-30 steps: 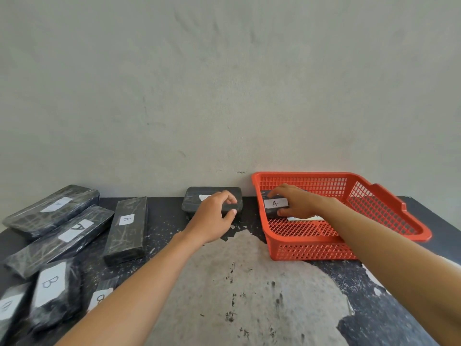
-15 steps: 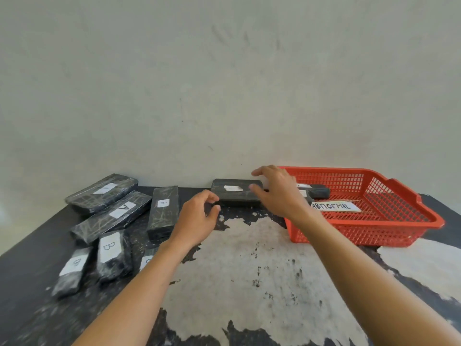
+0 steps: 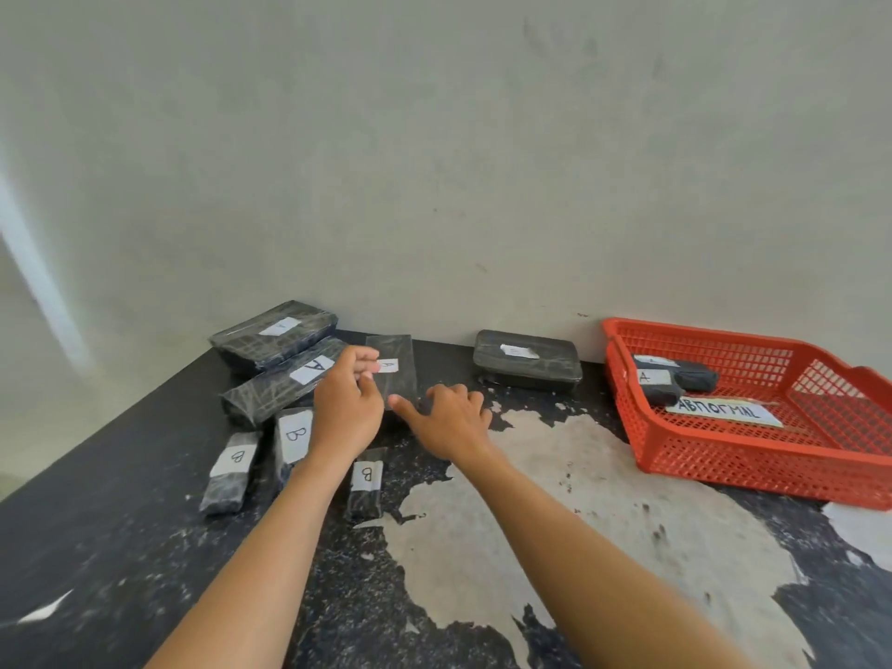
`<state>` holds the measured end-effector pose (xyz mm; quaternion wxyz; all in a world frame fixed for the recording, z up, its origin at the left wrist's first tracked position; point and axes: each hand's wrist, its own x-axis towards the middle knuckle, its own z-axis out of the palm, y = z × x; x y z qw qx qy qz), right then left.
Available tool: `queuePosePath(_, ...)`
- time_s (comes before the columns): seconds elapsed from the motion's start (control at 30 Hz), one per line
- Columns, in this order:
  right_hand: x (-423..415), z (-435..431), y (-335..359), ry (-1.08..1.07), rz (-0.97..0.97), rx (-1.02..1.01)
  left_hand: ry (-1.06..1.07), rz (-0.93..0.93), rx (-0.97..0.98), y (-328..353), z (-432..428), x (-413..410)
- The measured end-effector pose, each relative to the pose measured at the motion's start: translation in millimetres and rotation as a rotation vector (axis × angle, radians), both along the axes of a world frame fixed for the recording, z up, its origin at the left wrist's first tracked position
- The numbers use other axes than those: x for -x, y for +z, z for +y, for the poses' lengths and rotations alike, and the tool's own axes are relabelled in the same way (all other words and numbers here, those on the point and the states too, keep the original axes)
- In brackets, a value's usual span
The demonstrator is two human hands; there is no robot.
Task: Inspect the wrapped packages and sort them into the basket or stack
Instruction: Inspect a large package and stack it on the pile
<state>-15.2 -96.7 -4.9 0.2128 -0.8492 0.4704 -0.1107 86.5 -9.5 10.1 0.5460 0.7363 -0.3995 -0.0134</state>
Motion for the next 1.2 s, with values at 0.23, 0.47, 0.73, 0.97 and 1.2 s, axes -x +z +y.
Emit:
queuePosePath(0.23, -0.1, -30.1, -11.8, -0.046, -0.076, -0.060, -0.050, -0.015, -0.094, -0.9, -9.0, -14.1)
queuePosePath(0.47, 2.8, -38.6, -9.7, -0.034, -0.100, -0.011, -0.076, -0.026, -0.209, -6.2, -21.7, -15.2)
queuePosePath(0.73, 35.8, -47.3, -12.6, 0.049, -0.312, 0.019, -0.093, -0.065, -0.254, -15.4, -26.6, -15.8)
queuePosePath(0.97, 111.1, -50.6, -0.3, 0.153, -0.464, 0.103, -0.168, 0.046, -0.140, 0.3, -35.6, 5.4)
queuePosePath(1.2, 134.8, -50.5, 28.9, 0.177, -0.508, 0.158, -0.256, 0.134, -0.056, 2.1, -42.3, 17.0)
